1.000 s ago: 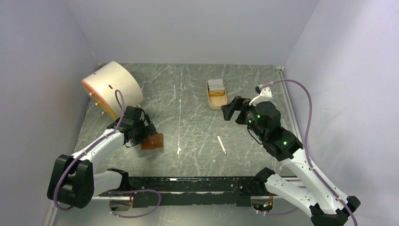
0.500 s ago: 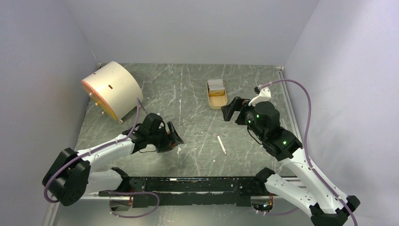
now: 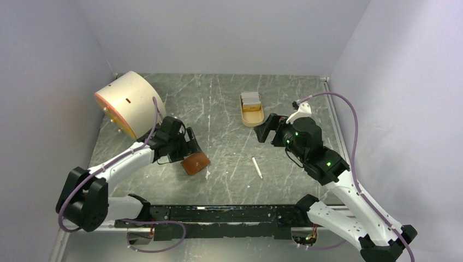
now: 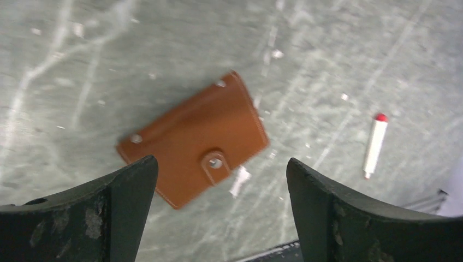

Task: Put the credit cards into the card holder
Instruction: Move the card holder to the center of the board.

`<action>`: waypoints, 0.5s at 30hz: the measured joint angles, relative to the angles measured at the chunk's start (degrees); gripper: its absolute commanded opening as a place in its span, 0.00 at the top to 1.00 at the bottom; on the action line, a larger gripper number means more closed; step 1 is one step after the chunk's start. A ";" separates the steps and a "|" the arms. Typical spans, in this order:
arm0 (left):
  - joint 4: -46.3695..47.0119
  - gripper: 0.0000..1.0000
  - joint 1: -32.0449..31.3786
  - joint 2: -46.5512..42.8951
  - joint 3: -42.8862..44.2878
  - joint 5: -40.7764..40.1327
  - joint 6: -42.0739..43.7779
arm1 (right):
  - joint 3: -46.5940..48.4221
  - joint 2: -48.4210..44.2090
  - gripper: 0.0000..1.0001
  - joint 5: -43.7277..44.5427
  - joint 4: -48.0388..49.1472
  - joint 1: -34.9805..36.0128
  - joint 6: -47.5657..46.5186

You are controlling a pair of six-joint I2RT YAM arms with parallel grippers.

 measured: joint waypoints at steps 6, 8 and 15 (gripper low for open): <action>-0.55 0.11 4.68 4.83 0.00 -0.42 5.01 | -0.04 -1.99 0.00 -1.97 0.85 0.00 -0.17; -0.24 0.15 5.05 6.58 0.00 0.35 6.05 | -0.04 -2.32 0.00 -1.95 0.92 0.00 -0.09; 5.60 0.31 5.05 9.03 -3.76 9.62 7.96 | -0.04 0.61 0.04 -1.88 -1.22 0.00 4.24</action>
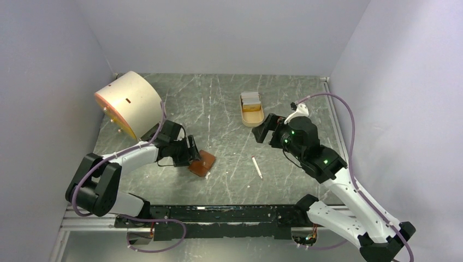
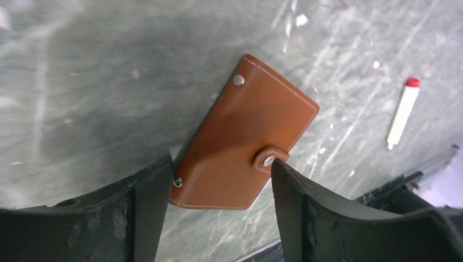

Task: Put the credit cards into the card holder
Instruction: Move the card holder to the center of the board.

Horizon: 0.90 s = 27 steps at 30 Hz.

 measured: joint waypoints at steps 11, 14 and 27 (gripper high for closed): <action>13.31 0.38 -7.26 0.09 -5.86 14.27 -6.23 | -1.33 7.28 0.21 -3.37 -0.52 0.00 6.32; 16.44 0.35 -7.63 0.00 -6.75 17.18 -8.04 | -2.51 9.05 0.28 -4.94 0.02 0.00 7.41; -1.18 0.07 -7.63 -24.11 2.80 -1.84 -4.46 | -5.70 20.26 0.63 -6.88 5.75 6.56 11.15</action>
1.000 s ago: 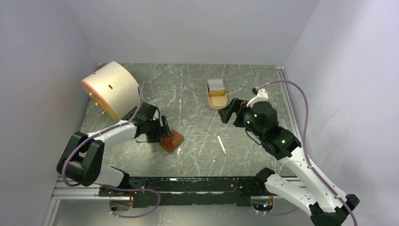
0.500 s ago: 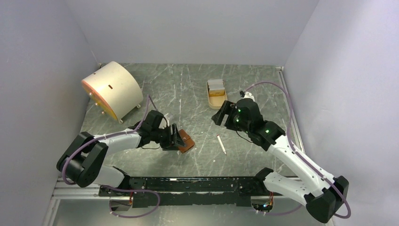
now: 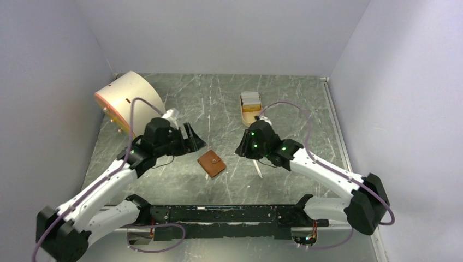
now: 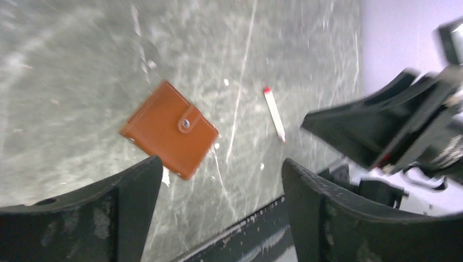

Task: Put the credit cards into the card holder
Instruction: Move the card holder to the center of the board, then pick up the card holder from the center of the board.

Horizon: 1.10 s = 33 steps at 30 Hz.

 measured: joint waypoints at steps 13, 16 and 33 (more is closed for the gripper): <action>-14.38 0.00 0.00 -21.62 4.11 -25.03 3.45 | 12.92 21.24 0.68 4.11 1.57 11.10 -3.80; -14.69 0.00 0.00 -24.92 3.41 -27.34 3.82 | 16.55 25.68 0.70 4.72 1.90 11.96 -6.01; -18.16 0.00 0.00 -30.03 2.62 -33.31 2.91 | 24.50 41.53 0.68 5.70 -0.96 14.10 -13.07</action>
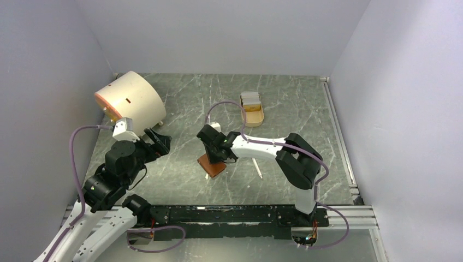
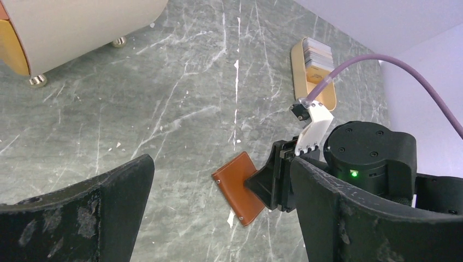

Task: Put the credit cards into the card holder
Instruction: Pick up the card holder from the center of the board.

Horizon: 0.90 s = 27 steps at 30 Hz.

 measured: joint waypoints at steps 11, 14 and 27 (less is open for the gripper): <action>-0.33 0.02 0.00 0.39 -0.20 -0.39 -0.42 | 0.92 0.92 1.00 4.07 -1.40 0.81 -1.07; -0.33 0.03 0.00 0.50 -0.72 -0.35 -0.44 | 0.74 0.07 1.00 4.74 -1.09 0.83 -0.96; 2.38 0.18 0.00 11.04 -3.80 7.89 -3.45 | -7.82 -9.92 1.00 -0.61 4.98 0.59 0.22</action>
